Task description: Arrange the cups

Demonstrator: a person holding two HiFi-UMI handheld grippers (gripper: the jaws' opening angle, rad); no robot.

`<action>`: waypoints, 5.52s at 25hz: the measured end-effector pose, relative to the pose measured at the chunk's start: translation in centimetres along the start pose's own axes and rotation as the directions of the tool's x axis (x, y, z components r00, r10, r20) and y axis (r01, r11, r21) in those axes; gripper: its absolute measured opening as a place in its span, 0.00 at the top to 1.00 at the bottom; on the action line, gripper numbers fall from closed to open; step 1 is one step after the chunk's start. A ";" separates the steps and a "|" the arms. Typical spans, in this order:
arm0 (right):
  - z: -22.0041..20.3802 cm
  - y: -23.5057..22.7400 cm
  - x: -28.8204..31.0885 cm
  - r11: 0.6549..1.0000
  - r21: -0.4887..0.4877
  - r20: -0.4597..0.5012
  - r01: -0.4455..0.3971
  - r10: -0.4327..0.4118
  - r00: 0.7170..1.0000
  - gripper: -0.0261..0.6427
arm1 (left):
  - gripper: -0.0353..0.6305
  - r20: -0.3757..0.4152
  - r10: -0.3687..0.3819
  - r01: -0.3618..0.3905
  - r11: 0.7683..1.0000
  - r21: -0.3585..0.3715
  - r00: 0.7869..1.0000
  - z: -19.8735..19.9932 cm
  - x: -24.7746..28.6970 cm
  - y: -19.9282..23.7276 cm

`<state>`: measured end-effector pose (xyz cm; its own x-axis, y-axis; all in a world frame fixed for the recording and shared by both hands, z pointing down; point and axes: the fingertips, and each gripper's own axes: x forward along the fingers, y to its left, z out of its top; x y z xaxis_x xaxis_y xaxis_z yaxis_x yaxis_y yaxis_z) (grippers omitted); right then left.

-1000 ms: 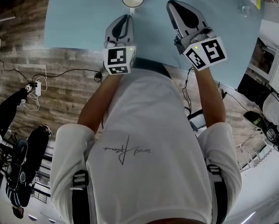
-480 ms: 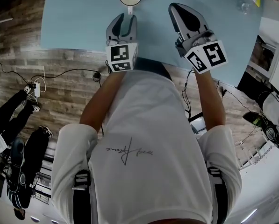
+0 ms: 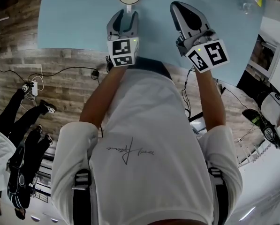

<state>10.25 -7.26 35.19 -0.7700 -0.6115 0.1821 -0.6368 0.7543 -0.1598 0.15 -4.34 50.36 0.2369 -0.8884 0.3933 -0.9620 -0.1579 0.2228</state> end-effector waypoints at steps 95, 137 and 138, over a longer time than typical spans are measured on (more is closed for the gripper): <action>-0.5 -1.9 2.5 0.998 0.053 0.002 0.044 -0.044 0.999 0.93 | 0.86 0.048 0.013 -0.016 0.998 0.056 0.999 5.9 0.7 3.5; 4.1 -1.3 6.9 0.999 0.031 0.104 0.014 -0.018 0.994 0.93 | 0.86 0.146 -0.005 -0.003 0.999 0.052 0.989 16.1 3.2 5.7; 4.1 -1.3 7.0 0.999 0.032 0.104 0.015 -0.018 0.994 0.93 | 0.86 0.148 -0.005 -0.003 0.999 0.054 0.989 16.3 3.4 5.7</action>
<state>5.51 -13.49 32.65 -0.7583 -0.6466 0.0833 -0.6491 0.7372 -0.1876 -6.78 -15.25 38.44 0.2188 -0.9416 0.2559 -0.9687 -0.1779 0.1733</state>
